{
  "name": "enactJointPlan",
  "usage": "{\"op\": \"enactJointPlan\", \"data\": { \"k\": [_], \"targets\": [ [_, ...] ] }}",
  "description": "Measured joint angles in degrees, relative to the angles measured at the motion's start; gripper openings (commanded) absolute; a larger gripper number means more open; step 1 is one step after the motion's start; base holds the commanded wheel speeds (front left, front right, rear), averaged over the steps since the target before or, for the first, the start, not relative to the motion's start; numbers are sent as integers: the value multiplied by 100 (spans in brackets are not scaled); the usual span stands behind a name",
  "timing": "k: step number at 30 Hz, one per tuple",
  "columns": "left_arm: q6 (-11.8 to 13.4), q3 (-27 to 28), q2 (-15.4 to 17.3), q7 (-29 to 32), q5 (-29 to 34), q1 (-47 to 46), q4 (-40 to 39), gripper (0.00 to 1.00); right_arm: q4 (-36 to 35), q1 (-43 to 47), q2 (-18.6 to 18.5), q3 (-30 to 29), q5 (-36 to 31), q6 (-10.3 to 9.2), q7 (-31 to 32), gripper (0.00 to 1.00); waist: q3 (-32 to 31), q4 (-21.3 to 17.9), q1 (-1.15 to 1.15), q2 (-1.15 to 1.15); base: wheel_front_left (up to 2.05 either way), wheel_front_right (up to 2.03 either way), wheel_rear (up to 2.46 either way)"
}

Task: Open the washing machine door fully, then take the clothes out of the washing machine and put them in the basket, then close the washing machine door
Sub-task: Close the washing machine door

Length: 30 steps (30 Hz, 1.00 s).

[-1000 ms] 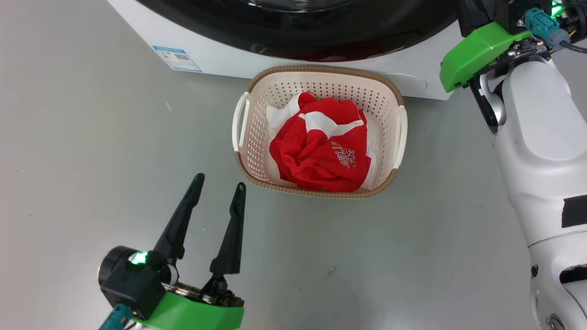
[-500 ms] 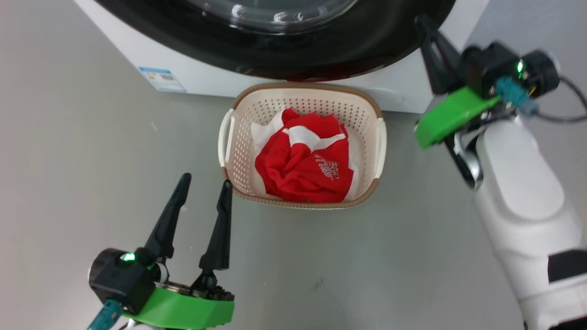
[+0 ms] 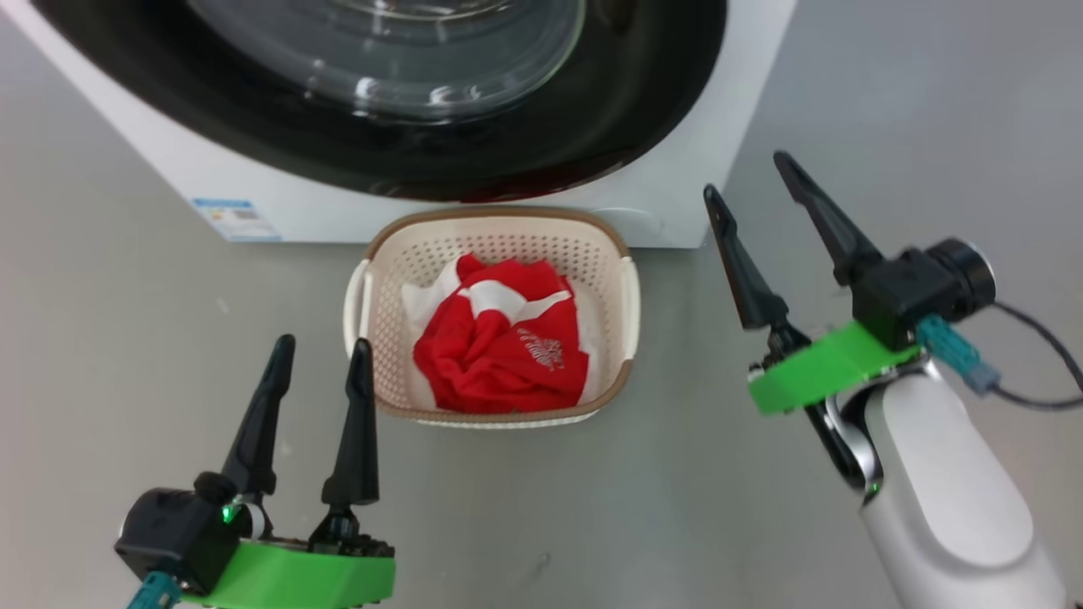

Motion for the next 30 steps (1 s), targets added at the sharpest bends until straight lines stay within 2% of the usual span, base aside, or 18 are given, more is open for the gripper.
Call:
{"op": "enactJointPlan", "data": {
  "k": [8,19,30],
  "targets": [
    [174,38,46,2,12,225,-113,100,-628,912,24,-230,-8,0,0,100,-292,-368,0,0,0,0,0],
    [200,230,142,-1,16,570,-183,100,-1395,1875,55,-744,-186,0,0,100,-733,-715,0,0,0,0,0],
    [200,467,257,-8,155,1094,-160,100,-1817,2706,78,-944,-191,0,1,100,-1185,-955,0,0,0,0,0]
  ]
}}
